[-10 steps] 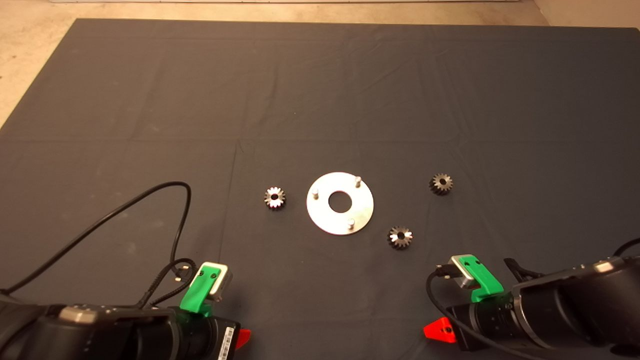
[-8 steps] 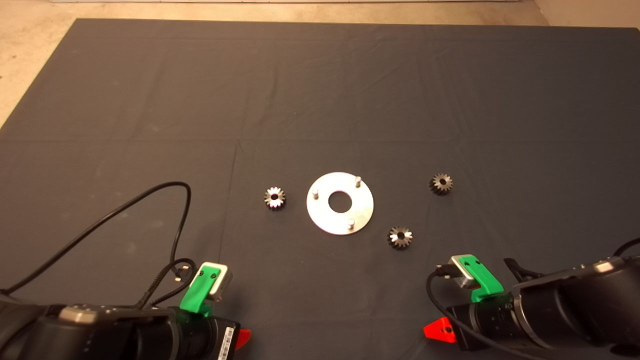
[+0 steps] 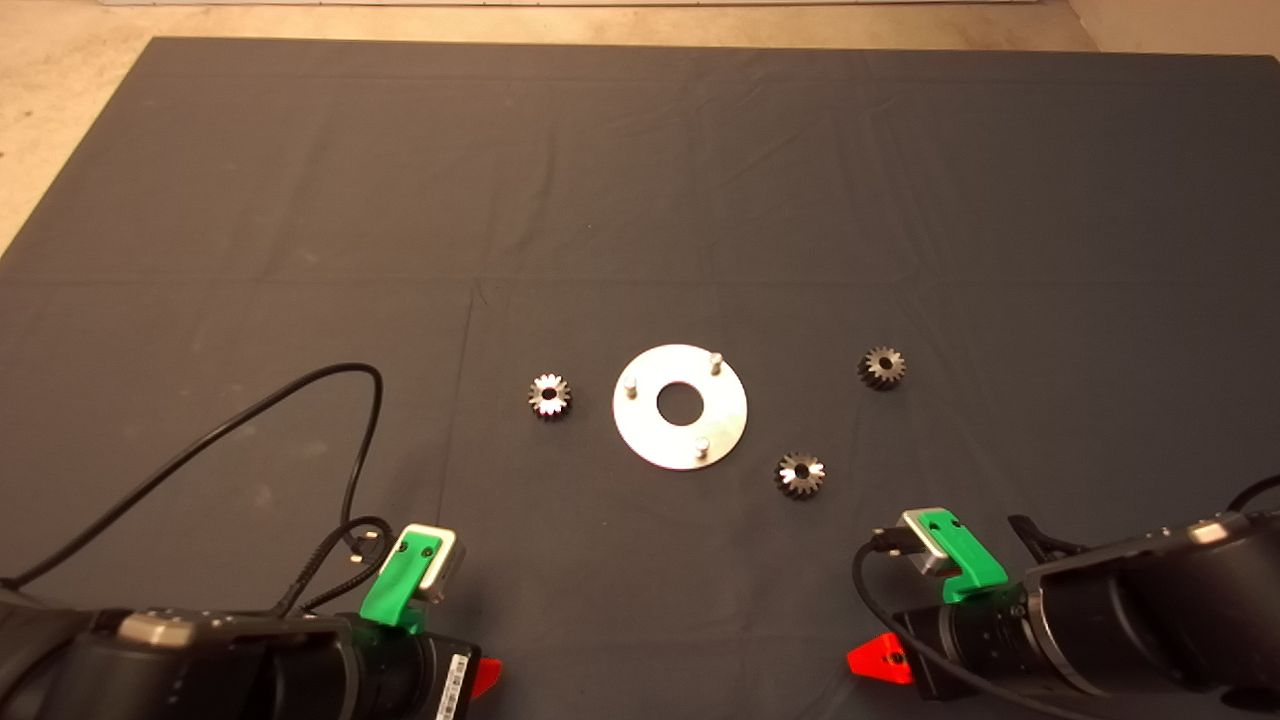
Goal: Install three planetary gears onto the carrier pins
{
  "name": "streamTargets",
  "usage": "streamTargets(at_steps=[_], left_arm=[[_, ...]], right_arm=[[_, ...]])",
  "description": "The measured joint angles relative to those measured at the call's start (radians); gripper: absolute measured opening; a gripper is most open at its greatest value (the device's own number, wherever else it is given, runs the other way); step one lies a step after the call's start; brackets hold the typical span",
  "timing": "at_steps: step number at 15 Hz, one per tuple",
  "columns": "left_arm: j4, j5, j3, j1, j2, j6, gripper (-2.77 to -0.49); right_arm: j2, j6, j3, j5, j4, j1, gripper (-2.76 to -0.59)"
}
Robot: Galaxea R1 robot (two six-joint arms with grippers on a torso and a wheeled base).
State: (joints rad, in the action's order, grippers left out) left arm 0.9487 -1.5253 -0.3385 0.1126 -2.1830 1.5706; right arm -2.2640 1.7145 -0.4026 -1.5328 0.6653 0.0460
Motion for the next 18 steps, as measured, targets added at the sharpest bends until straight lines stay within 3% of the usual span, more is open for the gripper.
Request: streamTargets(at_steps=[5,10,12,18], left_arm=[[0.0,0.0,0.0,0.0,-0.001,0.0,-1.64],[0.0,0.0,0.0,0.0,-0.005,-0.001,-1.64],[0.0,0.0,0.0,0.0,-0.009,-0.001,-1.64],[0.0,0.0,0.0,0.0,-0.012,-0.001,-1.64]], right_arm=[[-0.003,-0.006,-0.005,0.0,0.0,-0.056,-1.02],[-0.072,-0.037,-0.084,-0.001,0.0,-0.066,-1.02],[-0.119,-0.059,-0.141,-0.001,-0.001,-0.074,-1.02],[-0.206,-0.096,-0.247,0.0,-0.013,-0.159,-1.02]])
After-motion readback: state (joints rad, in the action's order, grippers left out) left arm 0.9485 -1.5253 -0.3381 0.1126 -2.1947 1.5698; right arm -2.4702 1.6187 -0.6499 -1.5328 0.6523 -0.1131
